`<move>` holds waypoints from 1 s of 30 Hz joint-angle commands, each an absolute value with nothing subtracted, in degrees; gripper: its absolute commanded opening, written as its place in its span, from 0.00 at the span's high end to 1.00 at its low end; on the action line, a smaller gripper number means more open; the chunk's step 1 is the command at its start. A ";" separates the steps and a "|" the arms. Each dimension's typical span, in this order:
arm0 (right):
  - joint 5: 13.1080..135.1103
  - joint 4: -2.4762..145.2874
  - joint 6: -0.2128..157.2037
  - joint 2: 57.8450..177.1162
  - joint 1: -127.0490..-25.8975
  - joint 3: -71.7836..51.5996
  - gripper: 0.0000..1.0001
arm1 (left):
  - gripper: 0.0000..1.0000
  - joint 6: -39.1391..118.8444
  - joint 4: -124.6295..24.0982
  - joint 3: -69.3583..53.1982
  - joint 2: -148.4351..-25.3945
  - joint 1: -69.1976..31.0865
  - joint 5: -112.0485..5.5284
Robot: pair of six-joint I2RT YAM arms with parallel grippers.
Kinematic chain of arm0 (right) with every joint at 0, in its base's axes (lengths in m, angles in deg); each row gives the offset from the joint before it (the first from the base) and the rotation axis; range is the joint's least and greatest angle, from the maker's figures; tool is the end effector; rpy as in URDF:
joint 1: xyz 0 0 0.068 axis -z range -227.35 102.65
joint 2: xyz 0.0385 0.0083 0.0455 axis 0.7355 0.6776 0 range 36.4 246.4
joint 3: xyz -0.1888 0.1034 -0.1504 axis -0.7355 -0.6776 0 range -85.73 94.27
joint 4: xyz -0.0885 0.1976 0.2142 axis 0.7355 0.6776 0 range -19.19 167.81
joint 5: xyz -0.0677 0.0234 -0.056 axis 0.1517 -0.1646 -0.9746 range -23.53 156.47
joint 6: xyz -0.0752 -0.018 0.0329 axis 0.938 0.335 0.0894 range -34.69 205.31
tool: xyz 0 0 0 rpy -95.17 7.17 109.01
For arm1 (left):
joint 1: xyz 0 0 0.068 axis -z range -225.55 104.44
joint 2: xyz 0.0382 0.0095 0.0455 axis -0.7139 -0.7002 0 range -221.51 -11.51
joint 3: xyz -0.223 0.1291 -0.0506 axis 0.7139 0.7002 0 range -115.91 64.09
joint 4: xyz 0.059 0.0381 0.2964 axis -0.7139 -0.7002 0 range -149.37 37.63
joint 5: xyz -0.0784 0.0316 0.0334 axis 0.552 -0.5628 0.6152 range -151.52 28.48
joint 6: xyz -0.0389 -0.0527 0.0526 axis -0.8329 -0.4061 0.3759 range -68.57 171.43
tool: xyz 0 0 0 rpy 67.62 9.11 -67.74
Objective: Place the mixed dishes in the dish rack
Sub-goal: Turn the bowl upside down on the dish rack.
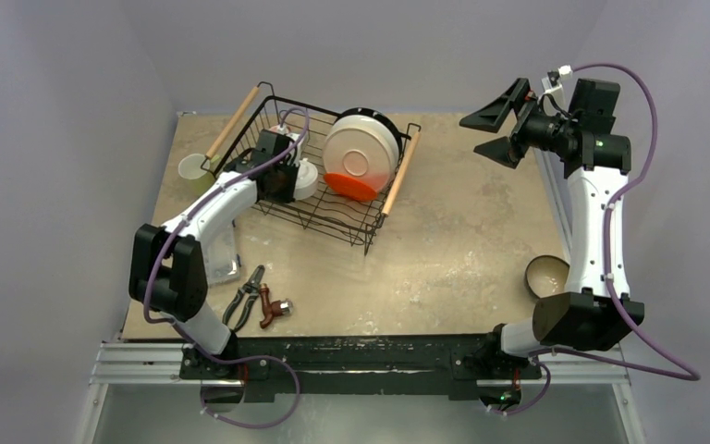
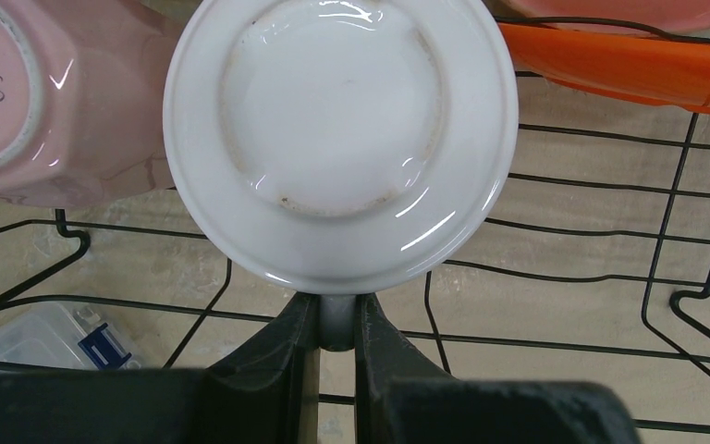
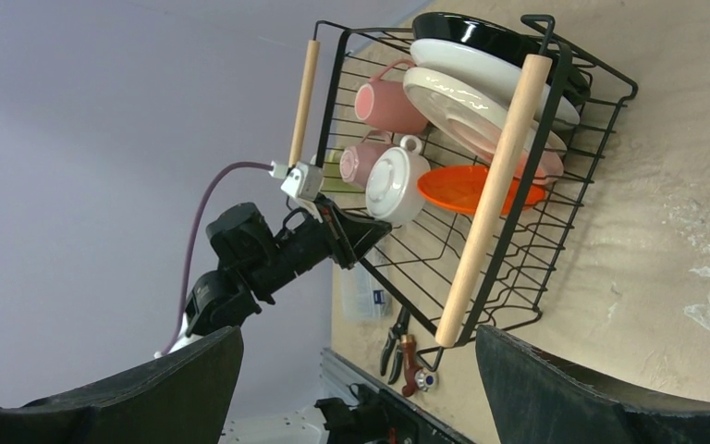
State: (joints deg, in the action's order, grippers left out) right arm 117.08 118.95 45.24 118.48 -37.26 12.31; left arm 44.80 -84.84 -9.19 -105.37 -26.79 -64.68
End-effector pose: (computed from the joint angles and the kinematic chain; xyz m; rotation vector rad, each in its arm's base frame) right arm 0.3547 -0.0053 0.4377 0.3886 2.1086 1.2439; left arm 0.3978 -0.1308 0.2026 0.2410 2.4868 -0.1163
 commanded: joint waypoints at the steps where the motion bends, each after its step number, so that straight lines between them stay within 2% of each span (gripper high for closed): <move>1: 118.68 116.86 44.91 116.47 -37.05 12.52 0.01 | 1.00 44.40 -87.00 -12.72 -106.51 -27.23 -64.33; 8: 118.59 116.43 44.54 116.46 -37.03 12.40 0.01 | 1.00 42.88 -91.15 -15.37 -107.94 -27.19 -65.55; 11: 118.78 116.18 44.20 116.62 -37.06 12.18 0.01 | 0.93 42.29 -92.48 -16.82 -109.13 -27.20 -65.56; 22: 119.28 115.32 43.53 117.01 -37.05 12.63 0.01 | 0.87 40.96 -105.03 -26.56 -116.49 -27.21 -65.71; 30: 119.72 114.44 43.28 117.60 -36.98 12.62 0.01 | 0.73 40.90 -109.71 -29.34 -119.31 -27.21 -64.16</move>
State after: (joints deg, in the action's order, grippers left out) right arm 117.67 116.79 43.68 118.48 -37.26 12.25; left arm 41.59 -106.35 -26.85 -119.58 -26.79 -64.83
